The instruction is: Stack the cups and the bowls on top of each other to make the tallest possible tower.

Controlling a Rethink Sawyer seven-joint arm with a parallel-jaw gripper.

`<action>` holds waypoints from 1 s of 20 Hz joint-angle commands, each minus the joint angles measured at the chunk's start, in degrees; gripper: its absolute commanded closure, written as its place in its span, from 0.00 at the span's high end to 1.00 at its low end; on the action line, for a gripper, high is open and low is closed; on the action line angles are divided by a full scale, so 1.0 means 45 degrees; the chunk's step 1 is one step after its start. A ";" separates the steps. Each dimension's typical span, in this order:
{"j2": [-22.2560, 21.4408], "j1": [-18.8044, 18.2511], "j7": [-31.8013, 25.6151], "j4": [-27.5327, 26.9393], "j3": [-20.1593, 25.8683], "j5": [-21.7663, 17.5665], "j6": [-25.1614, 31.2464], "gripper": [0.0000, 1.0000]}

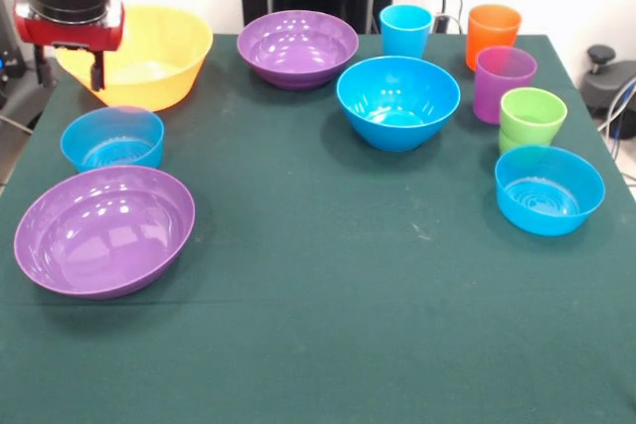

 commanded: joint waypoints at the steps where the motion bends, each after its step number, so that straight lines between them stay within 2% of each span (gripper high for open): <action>1: 0.0467 0.0138 -0.3730 0.1085 0.1921 -0.0890 -0.1118 1.00; 10: 0.0940 -0.0078 -0.3612 0.1169 0.2333 -0.1280 -0.1215 1.00; 20: 0.1810 0.0693 -0.2791 -0.0084 0.1626 -0.2306 -0.0624 1.00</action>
